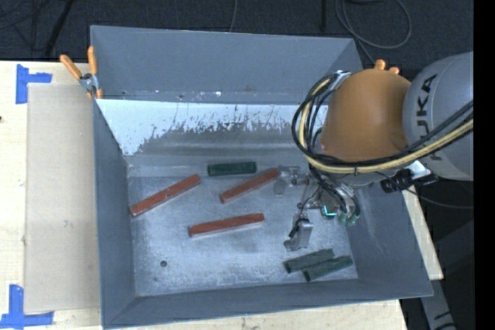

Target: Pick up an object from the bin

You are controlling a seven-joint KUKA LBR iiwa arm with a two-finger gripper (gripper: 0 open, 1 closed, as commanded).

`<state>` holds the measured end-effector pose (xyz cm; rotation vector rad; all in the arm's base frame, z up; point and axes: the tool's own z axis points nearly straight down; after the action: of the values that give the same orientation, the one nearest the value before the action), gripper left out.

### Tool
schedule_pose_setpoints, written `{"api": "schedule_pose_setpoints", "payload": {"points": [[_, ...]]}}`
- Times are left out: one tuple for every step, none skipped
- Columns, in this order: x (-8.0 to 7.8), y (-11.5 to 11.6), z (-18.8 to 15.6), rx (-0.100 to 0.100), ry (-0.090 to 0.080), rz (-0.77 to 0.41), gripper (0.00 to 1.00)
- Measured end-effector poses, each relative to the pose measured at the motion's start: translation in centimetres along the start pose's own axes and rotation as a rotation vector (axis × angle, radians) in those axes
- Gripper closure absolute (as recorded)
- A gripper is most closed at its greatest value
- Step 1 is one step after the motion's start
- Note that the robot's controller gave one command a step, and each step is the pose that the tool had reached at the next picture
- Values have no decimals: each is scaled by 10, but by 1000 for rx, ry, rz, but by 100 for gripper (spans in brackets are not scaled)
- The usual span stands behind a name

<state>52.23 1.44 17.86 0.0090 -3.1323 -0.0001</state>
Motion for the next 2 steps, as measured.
{"api": "schedule_pose_setpoints", "payload": {"points": [[-10, 98, 113, -2, -1, 14, 0], [-8, 98, 78, -2, -11, 80, 0]]}}
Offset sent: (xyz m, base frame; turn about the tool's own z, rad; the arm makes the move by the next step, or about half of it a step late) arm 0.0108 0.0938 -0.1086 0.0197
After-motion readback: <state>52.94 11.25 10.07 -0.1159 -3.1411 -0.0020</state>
